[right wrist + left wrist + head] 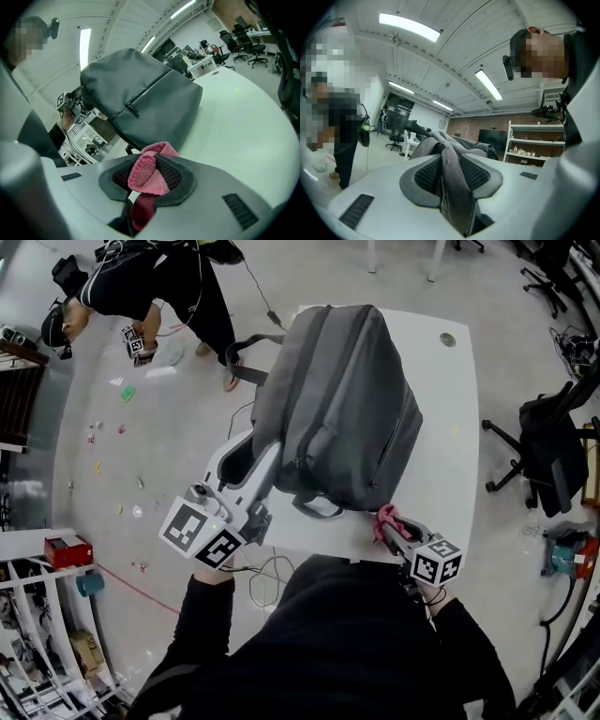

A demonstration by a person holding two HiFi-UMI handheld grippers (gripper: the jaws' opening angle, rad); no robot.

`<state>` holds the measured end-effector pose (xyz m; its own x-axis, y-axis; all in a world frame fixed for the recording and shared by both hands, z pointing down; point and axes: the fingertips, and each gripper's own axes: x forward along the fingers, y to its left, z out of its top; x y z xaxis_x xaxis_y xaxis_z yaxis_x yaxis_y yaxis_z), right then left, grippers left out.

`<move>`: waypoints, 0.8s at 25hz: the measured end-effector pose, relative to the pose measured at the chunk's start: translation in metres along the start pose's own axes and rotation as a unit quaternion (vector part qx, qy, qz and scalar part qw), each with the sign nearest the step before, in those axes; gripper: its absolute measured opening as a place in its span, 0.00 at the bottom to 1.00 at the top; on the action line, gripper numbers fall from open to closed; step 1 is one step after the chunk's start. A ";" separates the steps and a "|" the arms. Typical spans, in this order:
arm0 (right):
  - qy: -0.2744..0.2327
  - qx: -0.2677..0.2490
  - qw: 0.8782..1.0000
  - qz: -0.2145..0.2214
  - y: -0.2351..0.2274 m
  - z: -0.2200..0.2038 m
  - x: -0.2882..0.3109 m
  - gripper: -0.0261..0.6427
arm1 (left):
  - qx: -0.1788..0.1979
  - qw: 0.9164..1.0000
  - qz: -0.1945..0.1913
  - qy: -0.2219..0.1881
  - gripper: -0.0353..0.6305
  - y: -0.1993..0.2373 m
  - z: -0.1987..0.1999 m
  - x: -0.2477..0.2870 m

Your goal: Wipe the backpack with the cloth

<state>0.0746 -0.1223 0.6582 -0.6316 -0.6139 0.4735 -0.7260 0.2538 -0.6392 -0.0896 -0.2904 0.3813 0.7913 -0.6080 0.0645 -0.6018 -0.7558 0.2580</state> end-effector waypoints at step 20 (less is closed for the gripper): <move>-0.119 -0.023 0.992 -0.033 0.037 0.005 -0.037 0.18 | 0.044 0.995 -0.090 -0.008 0.26 -0.143 -0.026 0.040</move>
<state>0.0721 -0.0941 0.6137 -0.5046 -0.7880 0.3526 -0.7785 0.2389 -0.5804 0.0309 -0.2008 0.3723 0.8859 -0.4637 0.0097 -0.4578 -0.8709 0.1789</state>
